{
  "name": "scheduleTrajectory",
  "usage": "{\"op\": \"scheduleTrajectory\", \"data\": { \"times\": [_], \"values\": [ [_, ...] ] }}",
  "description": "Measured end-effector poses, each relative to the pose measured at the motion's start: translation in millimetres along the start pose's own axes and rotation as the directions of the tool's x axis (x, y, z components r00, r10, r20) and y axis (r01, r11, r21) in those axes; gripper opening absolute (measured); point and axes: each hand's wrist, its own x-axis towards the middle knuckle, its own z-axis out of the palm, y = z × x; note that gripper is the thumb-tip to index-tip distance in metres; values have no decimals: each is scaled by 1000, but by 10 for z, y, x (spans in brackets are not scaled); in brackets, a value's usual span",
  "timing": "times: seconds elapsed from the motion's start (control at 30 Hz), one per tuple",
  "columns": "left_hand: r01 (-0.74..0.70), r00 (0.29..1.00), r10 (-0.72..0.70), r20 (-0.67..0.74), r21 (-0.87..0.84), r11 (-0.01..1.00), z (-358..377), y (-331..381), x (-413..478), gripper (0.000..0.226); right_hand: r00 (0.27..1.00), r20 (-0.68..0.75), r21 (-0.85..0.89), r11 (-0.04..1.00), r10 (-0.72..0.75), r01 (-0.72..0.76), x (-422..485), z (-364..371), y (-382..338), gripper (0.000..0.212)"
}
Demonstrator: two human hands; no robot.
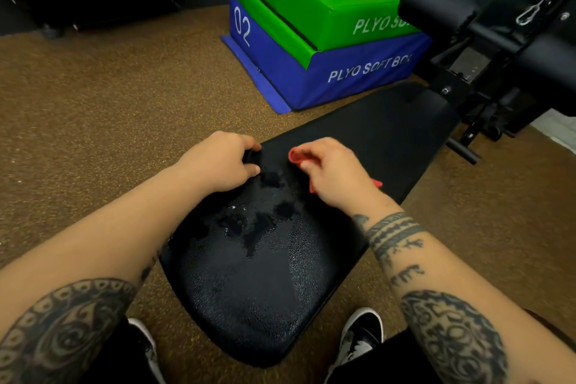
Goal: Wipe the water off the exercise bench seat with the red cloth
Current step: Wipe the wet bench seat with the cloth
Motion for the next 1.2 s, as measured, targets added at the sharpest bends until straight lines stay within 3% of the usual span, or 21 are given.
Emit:
{"op": "scheduleTrajectory", "data": {
  "times": [0.03,0.1,0.27,0.5,0.63,0.67,0.73,0.8,0.87,0.93,1.0,1.07,1.2],
  "values": [
    [-6,1000,6,-5,6,1000,3,-6,-2,51,998,16,-149,987,-57,59,-17,119,22,26],
    [-10,1000,10,-8,7,1000,14,-16,-13,51,987,56,-254,953,-154,163,-99,226,51,31],
    [-12,1000,12,-22,10,1000,34,-1,-30,51,908,302,-102,937,-290,333,-363,-9,-14,26],
    [-37,999,37,-18,8,999,11,-6,-71,47,711,591,124,913,-383,389,-907,-110,-344,23],
    [-53,998,53,-17,-4,999,-8,-12,-102,41,595,751,194,957,-287,217,-948,-201,-410,25],
    [-47,999,47,-19,-10,999,-17,-14,-109,39,612,746,228,964,-263,136,-923,-249,-402,25],
    [-42,999,41,-25,-16,999,-36,-17,-122,37,744,635,350,936,-207,-39,-809,-355,-375,23],
    [-42,999,41,-24,-16,999,-46,-19,-128,37,906,420,412,900,-52,-139,-613,-410,-336,25],
    [-39,999,38,-20,-20,999,-51,-24,-127,38,983,159,315,938,96,-143,-344,-351,-280,26],
    [-42,999,42,-20,-23,999,-48,-21,-126,38,989,32,171,974,143,-146,-134,-161,-225,22],
    [-39,999,39,-20,-21,999,-51,-31,-125,38,997,53,-86,995,55,-51,-104,89,-186,23],
    [-37,999,37,-14,-26,999,-71,-63,-125,37,992,98,-287,952,-78,103,-213,271,-201,23],
    [-57,998,58,20,-32,998,-119,-104,-165,36,933,224,-237,913,-281,332,-407,231,-210,18]
  ]
}}
